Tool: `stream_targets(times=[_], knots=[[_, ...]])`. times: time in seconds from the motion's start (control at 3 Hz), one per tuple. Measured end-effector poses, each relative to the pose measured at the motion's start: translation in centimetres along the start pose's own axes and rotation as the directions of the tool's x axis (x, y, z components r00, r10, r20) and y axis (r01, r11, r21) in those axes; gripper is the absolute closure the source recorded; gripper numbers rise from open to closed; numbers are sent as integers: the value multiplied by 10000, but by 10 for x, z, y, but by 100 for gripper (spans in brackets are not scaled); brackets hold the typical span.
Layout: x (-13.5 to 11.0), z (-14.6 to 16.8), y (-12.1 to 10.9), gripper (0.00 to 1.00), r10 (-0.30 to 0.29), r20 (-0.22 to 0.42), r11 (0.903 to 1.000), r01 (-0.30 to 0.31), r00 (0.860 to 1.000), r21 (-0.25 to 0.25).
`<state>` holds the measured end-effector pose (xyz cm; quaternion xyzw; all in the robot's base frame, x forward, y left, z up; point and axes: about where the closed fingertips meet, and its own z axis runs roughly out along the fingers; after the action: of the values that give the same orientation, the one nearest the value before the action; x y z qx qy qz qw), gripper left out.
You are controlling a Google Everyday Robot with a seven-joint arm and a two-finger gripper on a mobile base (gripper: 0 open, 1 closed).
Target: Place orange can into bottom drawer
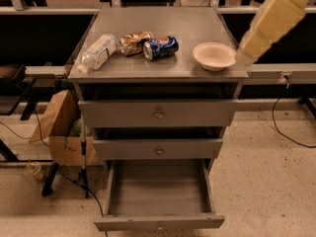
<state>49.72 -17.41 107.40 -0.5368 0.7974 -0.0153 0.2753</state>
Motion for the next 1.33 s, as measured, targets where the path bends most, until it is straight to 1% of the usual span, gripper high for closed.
stream_targets(times=[0.33,0.67,1.0,1.33], knots=[[-69,32,-5,0,405,1066,9990,-383,9935,-231],[-69,31,-5,0,382,1057,9991,-360,9937,-225],[-77,37,-2,0,742,1435,9972,-739,9869,-77],[-100,54,1,0,880,1927,9961,-874,9773,-118]])
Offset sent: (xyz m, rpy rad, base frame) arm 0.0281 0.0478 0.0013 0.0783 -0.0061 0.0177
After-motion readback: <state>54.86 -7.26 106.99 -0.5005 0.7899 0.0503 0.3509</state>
